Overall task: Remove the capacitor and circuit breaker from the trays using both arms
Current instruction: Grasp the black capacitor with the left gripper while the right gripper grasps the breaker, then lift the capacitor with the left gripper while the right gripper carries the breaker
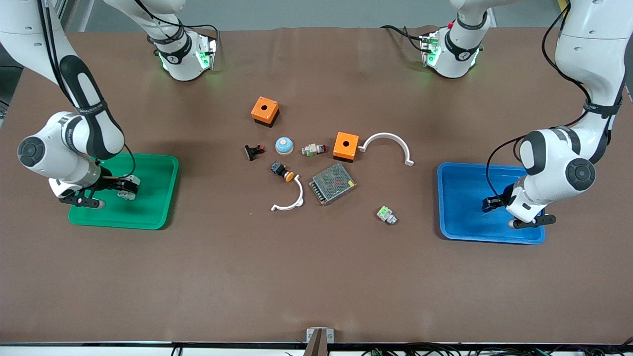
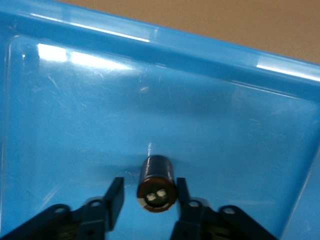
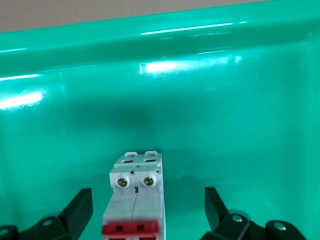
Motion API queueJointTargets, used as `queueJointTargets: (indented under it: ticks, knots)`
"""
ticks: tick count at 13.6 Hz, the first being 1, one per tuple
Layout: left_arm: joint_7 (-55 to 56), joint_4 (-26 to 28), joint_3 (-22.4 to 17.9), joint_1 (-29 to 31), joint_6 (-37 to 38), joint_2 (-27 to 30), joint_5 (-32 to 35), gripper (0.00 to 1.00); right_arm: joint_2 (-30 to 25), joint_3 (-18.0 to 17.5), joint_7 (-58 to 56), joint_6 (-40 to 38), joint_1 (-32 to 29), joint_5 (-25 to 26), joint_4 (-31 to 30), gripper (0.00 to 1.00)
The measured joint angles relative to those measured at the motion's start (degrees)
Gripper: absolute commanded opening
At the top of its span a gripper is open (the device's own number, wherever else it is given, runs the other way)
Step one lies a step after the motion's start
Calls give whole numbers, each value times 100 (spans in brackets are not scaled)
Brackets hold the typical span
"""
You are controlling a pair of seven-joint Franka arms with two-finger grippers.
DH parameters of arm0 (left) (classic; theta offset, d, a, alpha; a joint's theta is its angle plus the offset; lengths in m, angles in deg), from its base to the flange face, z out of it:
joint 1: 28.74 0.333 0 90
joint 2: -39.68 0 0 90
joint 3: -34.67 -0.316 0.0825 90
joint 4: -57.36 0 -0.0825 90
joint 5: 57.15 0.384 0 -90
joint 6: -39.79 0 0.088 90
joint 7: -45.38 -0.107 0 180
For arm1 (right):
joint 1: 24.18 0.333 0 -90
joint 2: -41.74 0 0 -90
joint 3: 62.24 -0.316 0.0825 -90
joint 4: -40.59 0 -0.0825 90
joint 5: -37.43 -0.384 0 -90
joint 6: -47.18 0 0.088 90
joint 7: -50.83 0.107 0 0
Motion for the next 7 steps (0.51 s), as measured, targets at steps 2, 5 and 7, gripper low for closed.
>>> queueJointTargets:
  ticks: [2,5,7]
  knots:
    - [0,-69,38,-7,-1,6,0,0,0,-12,0,-24,0,0,-1,49]
    - [15,-200,144,-103,173,194,0,0,-1,-16,0,-224,0,-2,-1,5]
    - [302,-231,401,-158,527,487,0,0,-17,-52,4,-350,2,-9,24,1]
